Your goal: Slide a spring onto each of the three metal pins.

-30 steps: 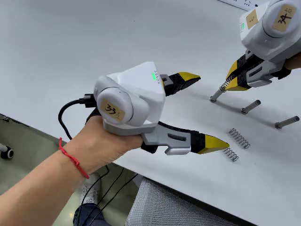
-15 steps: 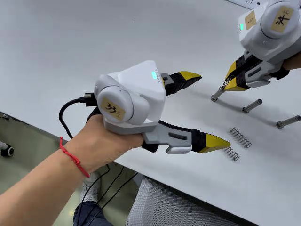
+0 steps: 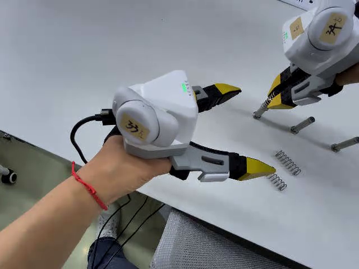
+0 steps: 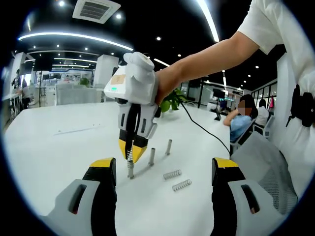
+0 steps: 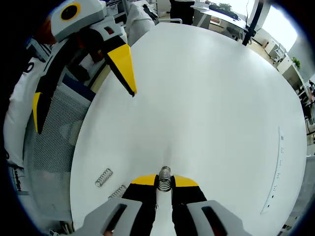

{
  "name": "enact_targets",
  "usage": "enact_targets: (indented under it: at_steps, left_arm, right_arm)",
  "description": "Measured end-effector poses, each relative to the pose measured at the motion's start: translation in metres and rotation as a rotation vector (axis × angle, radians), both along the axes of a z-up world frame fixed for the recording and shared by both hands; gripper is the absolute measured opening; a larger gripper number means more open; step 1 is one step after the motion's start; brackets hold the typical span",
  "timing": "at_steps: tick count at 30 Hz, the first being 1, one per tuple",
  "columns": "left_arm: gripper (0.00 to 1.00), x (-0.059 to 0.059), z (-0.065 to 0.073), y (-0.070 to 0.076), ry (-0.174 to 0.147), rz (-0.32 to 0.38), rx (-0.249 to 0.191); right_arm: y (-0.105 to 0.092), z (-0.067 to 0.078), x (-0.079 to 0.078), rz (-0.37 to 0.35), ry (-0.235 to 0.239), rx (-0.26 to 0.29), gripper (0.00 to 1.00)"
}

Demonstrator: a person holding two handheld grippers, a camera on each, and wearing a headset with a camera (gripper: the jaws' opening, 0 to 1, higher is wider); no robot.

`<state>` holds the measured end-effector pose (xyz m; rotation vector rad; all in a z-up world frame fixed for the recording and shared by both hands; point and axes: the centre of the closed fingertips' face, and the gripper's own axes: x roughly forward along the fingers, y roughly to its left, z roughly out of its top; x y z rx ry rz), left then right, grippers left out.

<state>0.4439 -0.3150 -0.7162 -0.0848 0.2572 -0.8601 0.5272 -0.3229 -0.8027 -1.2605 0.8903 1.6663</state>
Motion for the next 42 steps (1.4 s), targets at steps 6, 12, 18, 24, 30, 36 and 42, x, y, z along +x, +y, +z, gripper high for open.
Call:
enact_targets:
  at_steps: [6,12,18,24,30,36,42]
  left_arm:
    - [0.79,0.001,0.0,0.002,0.002,0.003,-0.003]
    - [0.78,0.002,-0.001,0.004,0.004,0.006,-0.008]
    - [0.78,0.003,-0.001,0.006,0.004,0.01,-0.01]
    - [0.78,0.003,-0.001,0.006,0.005,0.012,-0.011]
    - [0.78,0.004,-0.001,0.007,0.005,0.015,-0.009]
    - [0.78,0.004,-0.002,0.009,0.007,0.02,-0.011]
    - [0.78,0.003,-0.003,0.01,0.008,0.02,-0.011]
  right_arm:
    - [0.0,-0.005,0.0,0.002,0.004,-0.004,0.07]
    - [0.002,-0.009,0.002,0.004,0.004,-0.006,0.07]
    - [0.002,-0.015,0.002,0.003,0.005,-0.009,0.07]
    - [0.003,-0.021,0.004,0.002,0.001,-0.01,0.07]
    - [0.003,-0.025,0.002,0.0,-0.002,-0.01,0.07]
    - [0.003,-0.027,0.001,-0.004,-0.001,-0.012,0.08]
    - [0.003,-0.03,0.0,-0.002,-0.006,-0.014,0.08]
